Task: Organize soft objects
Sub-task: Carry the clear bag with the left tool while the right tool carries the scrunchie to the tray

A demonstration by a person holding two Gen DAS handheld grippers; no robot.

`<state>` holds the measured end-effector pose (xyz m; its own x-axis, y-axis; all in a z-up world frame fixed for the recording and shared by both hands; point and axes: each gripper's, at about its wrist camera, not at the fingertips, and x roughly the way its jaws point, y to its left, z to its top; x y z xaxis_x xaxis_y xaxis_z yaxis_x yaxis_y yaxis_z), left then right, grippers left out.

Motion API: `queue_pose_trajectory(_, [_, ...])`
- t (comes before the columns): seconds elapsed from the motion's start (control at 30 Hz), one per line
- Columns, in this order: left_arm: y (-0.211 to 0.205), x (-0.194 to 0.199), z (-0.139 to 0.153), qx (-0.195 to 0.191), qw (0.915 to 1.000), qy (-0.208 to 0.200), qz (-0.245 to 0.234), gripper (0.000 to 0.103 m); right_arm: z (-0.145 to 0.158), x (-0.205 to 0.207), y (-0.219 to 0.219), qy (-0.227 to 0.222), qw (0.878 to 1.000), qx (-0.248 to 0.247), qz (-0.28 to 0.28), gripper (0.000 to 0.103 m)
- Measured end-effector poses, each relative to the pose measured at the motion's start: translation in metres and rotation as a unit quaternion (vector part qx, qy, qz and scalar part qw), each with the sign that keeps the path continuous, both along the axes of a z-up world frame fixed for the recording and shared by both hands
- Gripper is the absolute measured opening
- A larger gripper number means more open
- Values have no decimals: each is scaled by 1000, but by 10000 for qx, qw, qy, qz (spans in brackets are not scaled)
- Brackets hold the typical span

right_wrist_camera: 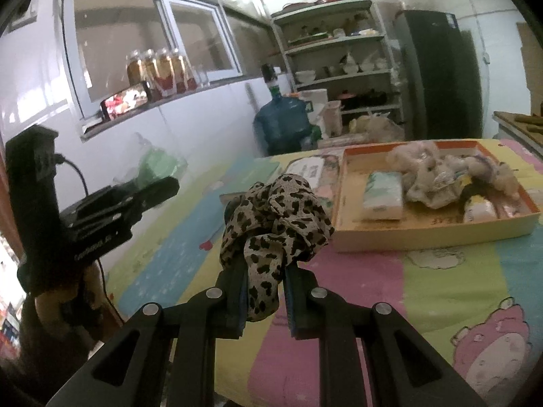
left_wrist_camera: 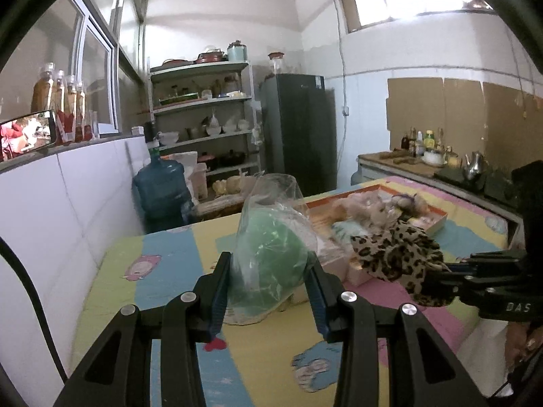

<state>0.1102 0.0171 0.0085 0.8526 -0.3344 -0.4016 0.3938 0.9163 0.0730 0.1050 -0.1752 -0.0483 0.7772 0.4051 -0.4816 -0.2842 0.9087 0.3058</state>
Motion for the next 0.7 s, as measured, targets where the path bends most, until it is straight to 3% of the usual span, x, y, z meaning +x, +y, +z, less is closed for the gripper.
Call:
queue_pose_trajectory(0.43, [-64, -11, 1, -209, 9997, -89, -34, 42, 12, -17, -43, -235, 9980, 42, -593, 19])
queue_pose_trajectory(0.7, [-98, 6, 0, -578, 9980, 133, -237, 42, 12, -17, -79, -271, 9940, 102, -1052, 19])
